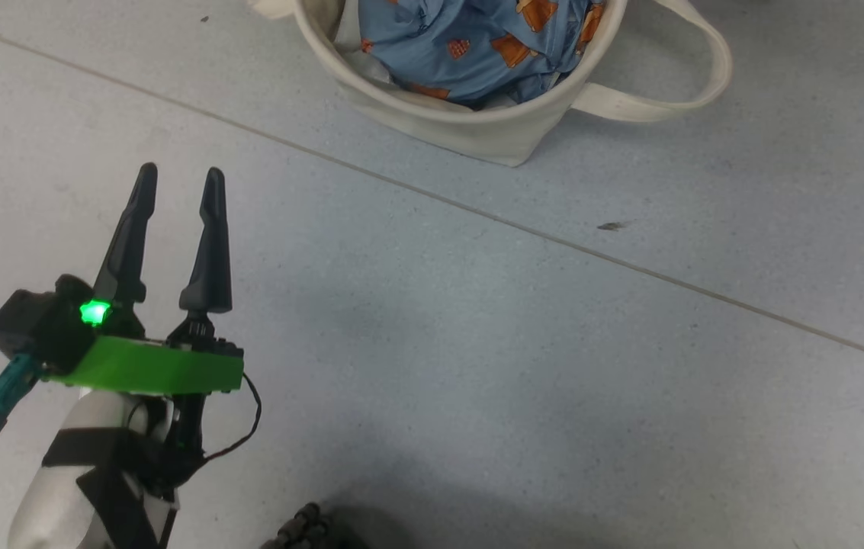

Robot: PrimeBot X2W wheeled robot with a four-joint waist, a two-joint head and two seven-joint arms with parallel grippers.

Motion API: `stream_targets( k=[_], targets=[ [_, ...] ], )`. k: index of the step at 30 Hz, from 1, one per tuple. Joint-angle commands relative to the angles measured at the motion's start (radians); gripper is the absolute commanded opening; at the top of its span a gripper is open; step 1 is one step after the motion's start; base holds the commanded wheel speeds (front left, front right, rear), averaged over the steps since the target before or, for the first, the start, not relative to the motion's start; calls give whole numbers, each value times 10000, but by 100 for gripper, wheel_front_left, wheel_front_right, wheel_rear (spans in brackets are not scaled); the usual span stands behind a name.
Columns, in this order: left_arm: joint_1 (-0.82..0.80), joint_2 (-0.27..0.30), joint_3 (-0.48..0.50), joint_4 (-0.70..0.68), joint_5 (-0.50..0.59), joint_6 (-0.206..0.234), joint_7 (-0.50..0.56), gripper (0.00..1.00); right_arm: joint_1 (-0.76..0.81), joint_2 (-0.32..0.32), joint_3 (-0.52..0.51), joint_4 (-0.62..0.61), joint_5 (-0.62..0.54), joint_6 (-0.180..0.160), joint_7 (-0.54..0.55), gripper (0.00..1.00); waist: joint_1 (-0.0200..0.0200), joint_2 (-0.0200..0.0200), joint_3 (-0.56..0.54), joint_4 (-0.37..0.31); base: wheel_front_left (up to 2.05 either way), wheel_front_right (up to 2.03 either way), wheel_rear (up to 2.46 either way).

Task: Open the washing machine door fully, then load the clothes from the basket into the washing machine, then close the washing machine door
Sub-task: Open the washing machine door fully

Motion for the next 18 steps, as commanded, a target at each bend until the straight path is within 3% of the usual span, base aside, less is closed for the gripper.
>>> stream_targets(
  k=[1, 11, 18],
  targets=[
    [96, 396, 431, -230, -18, 15, -126, 100, 22, 983, 330, -425, 101, 79, 421, 0, 0, 1, -128, -75, 0, 0, 0],
    [537, 595, 417, 7, 135, 14, -126, 100, 2306, 1305, 1504, -1606, 941, 79, 1150, 0, 0, 1, -1328, -516, 0, 0, 0],
    [1030, 682, 308, 311, 283, 14, -126, 100, 3989, 1319, 3514, -2615, 3085, 79, 1186, 0, 0, 1, -2398, -575, 0, 0, 0]
  ],
)
